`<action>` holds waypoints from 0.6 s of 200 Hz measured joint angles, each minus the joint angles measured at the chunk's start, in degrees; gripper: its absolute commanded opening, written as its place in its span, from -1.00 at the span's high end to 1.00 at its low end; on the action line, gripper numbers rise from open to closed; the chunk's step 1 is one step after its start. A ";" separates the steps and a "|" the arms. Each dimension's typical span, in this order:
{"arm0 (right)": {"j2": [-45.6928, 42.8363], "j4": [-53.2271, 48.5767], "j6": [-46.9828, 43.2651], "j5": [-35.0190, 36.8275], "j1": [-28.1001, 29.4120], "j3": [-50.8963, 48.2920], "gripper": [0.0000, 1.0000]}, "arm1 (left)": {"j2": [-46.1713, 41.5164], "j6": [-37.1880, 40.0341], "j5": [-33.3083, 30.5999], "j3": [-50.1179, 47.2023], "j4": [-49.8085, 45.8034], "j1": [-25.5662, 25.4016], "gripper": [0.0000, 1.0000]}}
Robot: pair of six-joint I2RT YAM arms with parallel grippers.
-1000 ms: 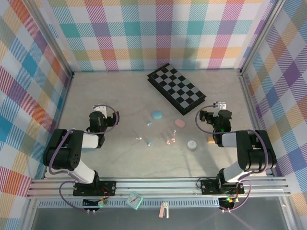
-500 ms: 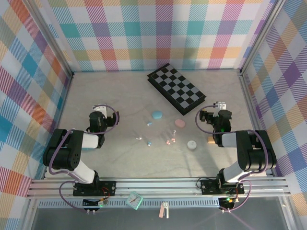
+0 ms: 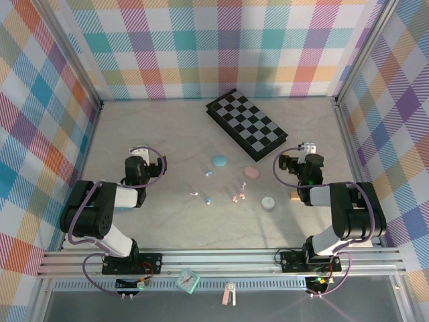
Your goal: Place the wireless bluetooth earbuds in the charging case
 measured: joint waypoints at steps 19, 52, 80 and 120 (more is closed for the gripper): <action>-0.11 -0.59 -0.02 -0.20 0.00 0.13 -0.98 | -0.02 0.00 0.00 0.00 -0.02 0.00 -0.99; -4.81 -5.46 -0.04 -0.50 0.00 0.61 -0.98 | -3.63 0.04 0.07 -0.02 -2.97 -0.07 -0.99; -12.85 -12.02 0.09 -1.09 0.00 1.95 -0.98 | -12.07 0.50 -0.07 0.70 -9.49 -1.29 -1.00; -22.86 -24.55 0.57 -4.35 1.84 7.13 -0.98 | -19.12 0.90 0.04 6.32 -19.52 -6.62 -0.99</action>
